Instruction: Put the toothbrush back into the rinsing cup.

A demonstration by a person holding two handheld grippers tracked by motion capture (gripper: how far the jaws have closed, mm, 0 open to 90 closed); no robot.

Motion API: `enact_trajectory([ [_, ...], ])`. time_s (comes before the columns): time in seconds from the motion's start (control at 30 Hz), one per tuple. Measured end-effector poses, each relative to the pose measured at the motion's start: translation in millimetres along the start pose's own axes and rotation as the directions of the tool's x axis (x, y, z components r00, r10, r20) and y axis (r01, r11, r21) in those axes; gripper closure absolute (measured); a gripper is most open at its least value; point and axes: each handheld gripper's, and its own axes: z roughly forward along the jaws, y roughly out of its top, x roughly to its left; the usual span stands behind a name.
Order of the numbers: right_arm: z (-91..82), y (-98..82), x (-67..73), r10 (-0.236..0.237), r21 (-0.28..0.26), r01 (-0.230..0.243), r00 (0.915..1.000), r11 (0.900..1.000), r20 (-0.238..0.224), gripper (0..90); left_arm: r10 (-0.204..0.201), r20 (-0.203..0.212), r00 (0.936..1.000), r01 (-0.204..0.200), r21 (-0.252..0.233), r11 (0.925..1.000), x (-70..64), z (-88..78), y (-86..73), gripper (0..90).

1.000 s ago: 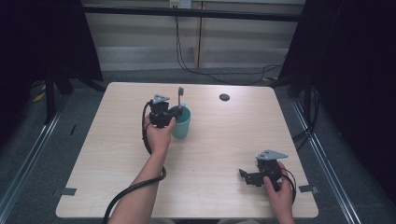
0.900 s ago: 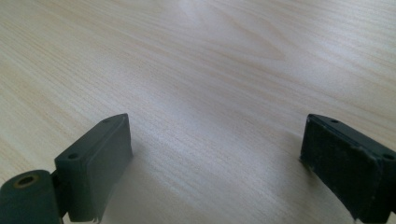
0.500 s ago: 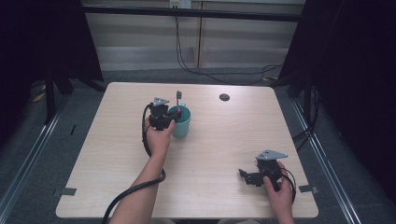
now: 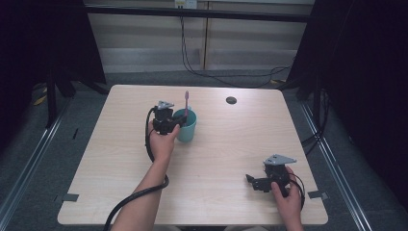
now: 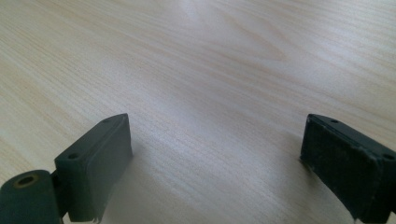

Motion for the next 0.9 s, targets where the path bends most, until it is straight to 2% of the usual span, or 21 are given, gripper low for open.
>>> enact_trajectory([
  [0.23,0.0,0.1,0.2,0.002,0.002,-0.002,1.0000,1.000,0.001,8.1,0.012,-0.004,0.9999,-0.012,-0.001,0.9999,-3.4,-4.5,3.4,71.2],
  [0.5,0.0,0.3,0.6,0.005,0.005,-0.005,1.0000,1.000,-0.001,8.1,0.028,-0.007,0.9996,-0.028,-0.013,0.9995,-1.5,-16.2,8.7,62.1],
  [0.7,0.4,0.5,0.2,-0.002,0.002,0.002,1.0000,1.000,-0.002,8.1,0.028,-0.007,0.9996,-0.029,-0.025,0.9993,0.8,-22.5,11.7,49.6],
  [0.9,0.6,0.9,0.4,0.001,0.004,-0.001,1.0000,1.000,-0.001,8.1,0.034,0.012,0.9993,-0.034,-0.037,0.9987,1.6,-28.4,14.4,40.1],
])
